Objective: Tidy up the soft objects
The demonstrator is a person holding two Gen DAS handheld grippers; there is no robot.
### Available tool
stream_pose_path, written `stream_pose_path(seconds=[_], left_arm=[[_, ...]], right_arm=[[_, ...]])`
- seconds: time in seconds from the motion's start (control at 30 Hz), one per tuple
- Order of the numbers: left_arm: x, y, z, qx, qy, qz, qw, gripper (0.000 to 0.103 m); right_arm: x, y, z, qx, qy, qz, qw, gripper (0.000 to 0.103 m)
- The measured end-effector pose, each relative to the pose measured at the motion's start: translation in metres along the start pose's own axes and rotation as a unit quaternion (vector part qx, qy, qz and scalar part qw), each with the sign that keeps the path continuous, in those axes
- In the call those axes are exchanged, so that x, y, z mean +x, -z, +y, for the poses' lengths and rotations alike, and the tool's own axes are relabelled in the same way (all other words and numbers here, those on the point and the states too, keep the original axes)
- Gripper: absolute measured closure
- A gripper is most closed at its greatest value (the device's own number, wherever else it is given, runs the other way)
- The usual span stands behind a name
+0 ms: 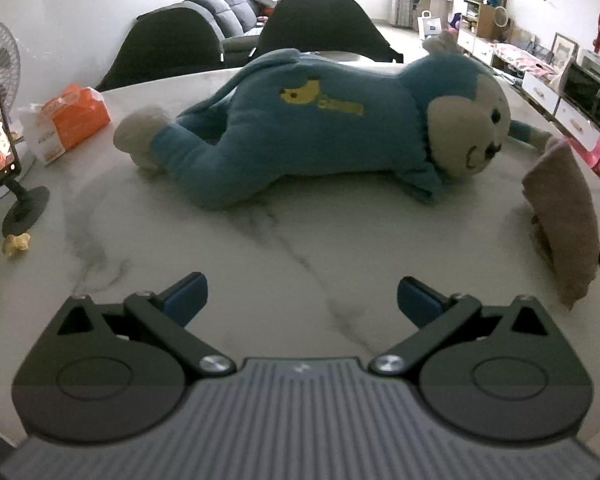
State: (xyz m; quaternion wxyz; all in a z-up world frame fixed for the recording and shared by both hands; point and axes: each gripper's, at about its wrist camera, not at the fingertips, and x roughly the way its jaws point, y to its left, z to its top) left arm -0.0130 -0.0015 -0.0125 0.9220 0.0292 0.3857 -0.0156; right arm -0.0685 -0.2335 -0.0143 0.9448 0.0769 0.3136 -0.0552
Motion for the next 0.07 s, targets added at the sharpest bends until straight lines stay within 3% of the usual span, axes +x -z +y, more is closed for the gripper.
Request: stream_pose_path(seconds=[0.07], left_arm=[[-0.0006, 0.0007, -0.0013, -0.002, 0.0, -0.002, 1.0, 0.0]], right_arm=[[-0.0023, 0.0, -0.0015, 0.001, 0.001, -0.003, 1.0, 0.001]])
